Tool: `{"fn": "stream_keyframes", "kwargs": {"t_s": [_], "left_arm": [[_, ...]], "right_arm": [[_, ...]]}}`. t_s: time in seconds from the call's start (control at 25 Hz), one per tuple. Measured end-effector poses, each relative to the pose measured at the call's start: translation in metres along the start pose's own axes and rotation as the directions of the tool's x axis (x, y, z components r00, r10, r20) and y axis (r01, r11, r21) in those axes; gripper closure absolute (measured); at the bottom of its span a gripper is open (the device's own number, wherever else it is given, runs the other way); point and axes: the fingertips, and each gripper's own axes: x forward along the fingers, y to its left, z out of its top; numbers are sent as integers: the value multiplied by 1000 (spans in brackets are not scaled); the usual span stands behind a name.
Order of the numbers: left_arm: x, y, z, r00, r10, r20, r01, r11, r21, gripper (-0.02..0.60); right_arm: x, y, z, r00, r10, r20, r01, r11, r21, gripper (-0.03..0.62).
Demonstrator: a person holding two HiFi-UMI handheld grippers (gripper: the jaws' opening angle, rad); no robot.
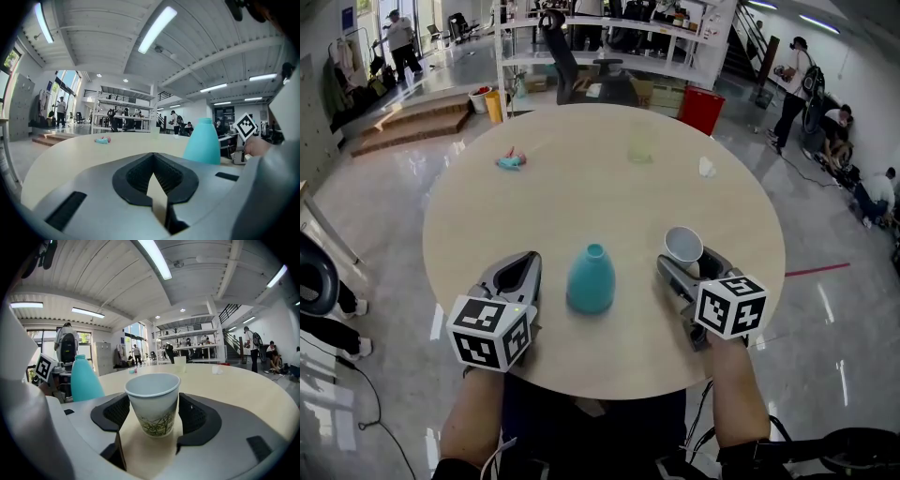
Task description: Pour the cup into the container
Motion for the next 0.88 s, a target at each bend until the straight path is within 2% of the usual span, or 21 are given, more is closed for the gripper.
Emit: {"fn": "stream_keyframes", "kwargs": {"t_s": [0.12,0.44,0.64,0.88], "left_arm": [[3,0,-2,1000,-16,-25,16,1000,-5,581],[1,-6,-2,999,-36,-17,36,999,2,581],[-3,-15,-8,996,-80,-35,81,997,7,581],[4,-19,-5,993,-109,-46,110,994,13,581]], "right_arm": [[2,2,0,1000,21,-6,-21,1000,-2,270],[1,2,4,999,36,-4,-36,998,-45,279],[-7,18,26,997,75,25,-70,988,-140,281],[-15,42,66,991,111,68,-87,954,-287,281]]}}
